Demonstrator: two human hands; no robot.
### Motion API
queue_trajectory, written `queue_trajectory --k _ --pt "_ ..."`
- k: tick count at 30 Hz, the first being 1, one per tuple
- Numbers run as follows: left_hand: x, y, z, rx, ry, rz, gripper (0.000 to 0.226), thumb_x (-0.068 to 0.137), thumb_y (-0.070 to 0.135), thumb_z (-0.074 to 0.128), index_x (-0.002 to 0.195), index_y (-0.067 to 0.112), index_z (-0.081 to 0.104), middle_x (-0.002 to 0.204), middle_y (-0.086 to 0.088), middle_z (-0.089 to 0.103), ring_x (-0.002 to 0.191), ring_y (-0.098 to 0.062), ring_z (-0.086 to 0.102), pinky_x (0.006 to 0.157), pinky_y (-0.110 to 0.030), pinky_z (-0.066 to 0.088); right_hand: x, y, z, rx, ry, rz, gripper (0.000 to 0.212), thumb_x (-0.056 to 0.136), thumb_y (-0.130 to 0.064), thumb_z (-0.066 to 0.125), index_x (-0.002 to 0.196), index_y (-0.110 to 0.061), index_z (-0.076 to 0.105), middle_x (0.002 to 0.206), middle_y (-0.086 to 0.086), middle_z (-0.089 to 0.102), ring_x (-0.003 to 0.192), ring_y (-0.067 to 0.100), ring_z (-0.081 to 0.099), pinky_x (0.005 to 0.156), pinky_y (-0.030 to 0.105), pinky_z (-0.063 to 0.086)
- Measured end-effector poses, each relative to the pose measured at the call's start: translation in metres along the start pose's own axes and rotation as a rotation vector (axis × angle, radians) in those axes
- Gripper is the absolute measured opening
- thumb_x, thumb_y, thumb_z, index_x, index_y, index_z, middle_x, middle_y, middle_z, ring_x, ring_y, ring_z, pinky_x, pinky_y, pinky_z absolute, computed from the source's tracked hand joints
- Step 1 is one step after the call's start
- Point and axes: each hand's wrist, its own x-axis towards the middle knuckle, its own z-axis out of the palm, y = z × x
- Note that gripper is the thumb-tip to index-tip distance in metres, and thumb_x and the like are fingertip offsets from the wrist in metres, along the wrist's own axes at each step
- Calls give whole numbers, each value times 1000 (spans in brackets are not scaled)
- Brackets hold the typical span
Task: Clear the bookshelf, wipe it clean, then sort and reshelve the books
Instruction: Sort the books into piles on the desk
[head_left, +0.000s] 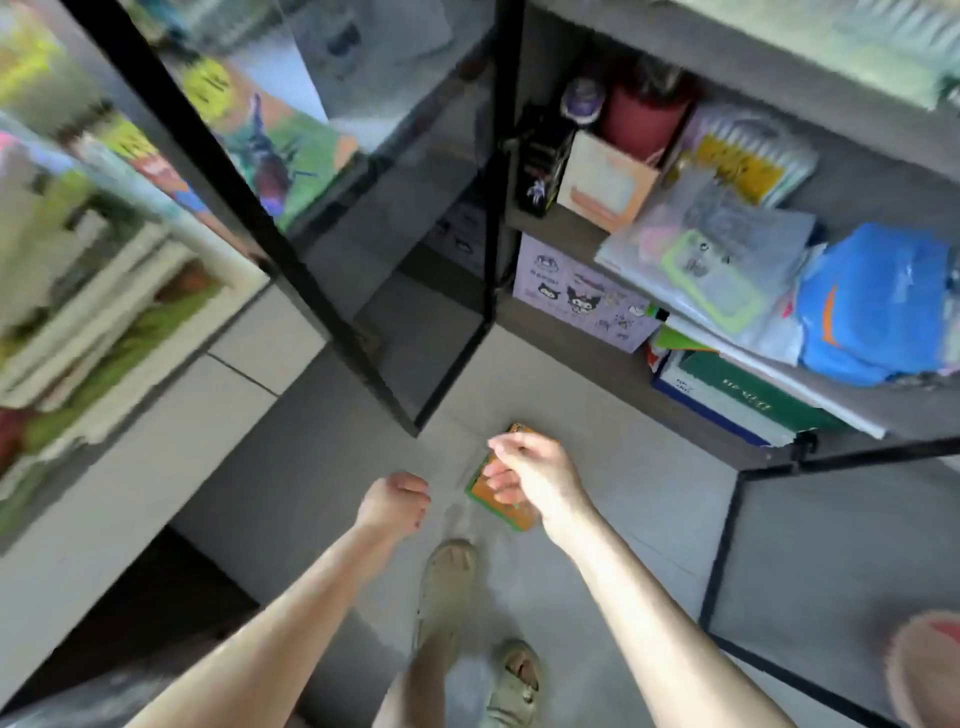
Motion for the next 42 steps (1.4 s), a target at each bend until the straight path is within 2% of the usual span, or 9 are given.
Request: queue_trajectory --k 2,6,14,17,21,26,32,38,42 --pt "-64 27 -30 -134 6 63 25 89 -13 49 77 7 59 53 -2 55 37 -6 50 39 -13 39 -51 -50 22 -21 -87 -83 11 95 -10 55 87 -11 63 65 7 62 45 6 56 42 17 44" --pt "-167 58 -102 -199 84 258 18 90 -1 55 83 15 61 72 -2 63 65 -15 57 57 -19 47 -146 -141 72 -119 -249 -251 14 94 -9 55 83 -10 63 63 4 62 49 7 56 46 17 46" --pt "-280 68 -258 -369 290 486 7 84 7 65 85 14 65 83 -9 71 72 -21 64 64 -26 53 -251 -243 181 -255 -416 -501 14 90 -12 65 77 -7 64 60 3 64 50 10 56 51 21 47" --pt "-292 74 -314 -483 365 503 14 92 0 56 84 11 62 84 -13 68 73 -23 62 71 -32 53 -259 -262 216 -306 -423 -544 19 89 -13 67 72 -8 63 60 3 63 50 10 56 52 21 48" --pt "-288 89 -389 -577 461 516 14 93 -5 51 89 4 61 79 -15 65 68 -23 61 62 -23 54 -246 -290 266 -398 -368 -598 25 89 -22 67 69 -7 63 60 4 65 55 14 60 57 30 51" --pt "-255 114 -467 -594 467 503 14 90 -6 51 95 3 61 81 -16 65 70 -24 61 67 -28 51 -194 -328 330 -537 -90 -719 32 91 -32 62 68 -11 66 67 4 70 68 26 67 69 42 56" --pt "-209 127 -524 -602 459 459 18 85 -7 58 99 2 64 84 -17 67 73 -26 62 68 -29 53 -128 -364 379 -766 129 -755 27 93 -34 57 82 -11 66 77 3 66 74 26 61 61 30 44" --pt "-171 130 -560 -677 503 390 14 89 -5 56 96 3 65 86 -15 69 76 -24 64 72 -30 53 -45 -395 428 -1128 160 -709 25 93 -40 57 100 -17 65 95 2 68 82 24 58 62 27 40" --pt "-154 119 -576 -745 593 301 14 94 -4 50 98 2 62 89 -16 67 78 -25 64 71 -30 52 9 -398 456 -1432 97 -664 50 88 -54 58 122 -18 55 117 5 65 103 27 61 69 28 46"
